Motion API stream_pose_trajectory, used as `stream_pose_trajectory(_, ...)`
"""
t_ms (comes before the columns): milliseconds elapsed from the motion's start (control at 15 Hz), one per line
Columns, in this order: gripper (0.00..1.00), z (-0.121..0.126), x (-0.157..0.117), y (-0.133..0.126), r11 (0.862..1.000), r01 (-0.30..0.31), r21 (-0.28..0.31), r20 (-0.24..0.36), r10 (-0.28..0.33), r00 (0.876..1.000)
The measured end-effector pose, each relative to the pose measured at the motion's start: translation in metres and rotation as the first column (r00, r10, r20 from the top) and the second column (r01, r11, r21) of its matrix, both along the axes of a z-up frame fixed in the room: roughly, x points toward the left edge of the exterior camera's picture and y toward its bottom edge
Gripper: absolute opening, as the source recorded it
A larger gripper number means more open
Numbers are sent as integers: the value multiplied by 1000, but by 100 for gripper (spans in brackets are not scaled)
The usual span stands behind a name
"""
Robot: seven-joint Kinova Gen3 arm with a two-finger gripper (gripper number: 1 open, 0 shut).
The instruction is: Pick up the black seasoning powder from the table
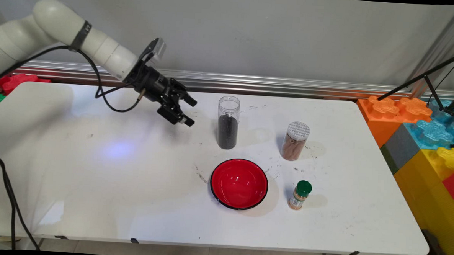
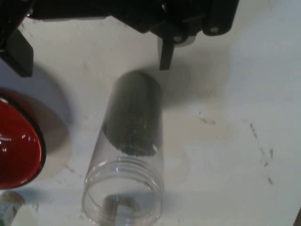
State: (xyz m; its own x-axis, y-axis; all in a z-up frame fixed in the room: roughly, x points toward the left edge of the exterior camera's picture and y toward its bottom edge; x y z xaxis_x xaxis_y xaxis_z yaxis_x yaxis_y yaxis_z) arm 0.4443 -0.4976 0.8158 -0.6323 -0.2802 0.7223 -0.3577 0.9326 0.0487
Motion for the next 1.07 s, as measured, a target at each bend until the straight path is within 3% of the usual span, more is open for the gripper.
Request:
stream_pose_trajectory(533,100,-33,-21,-19,999,41,-35,-81,-44,996)
stream_pose_trajectory(1067,100,-57,-41,-31,996,35,-76,-151,-46,987)
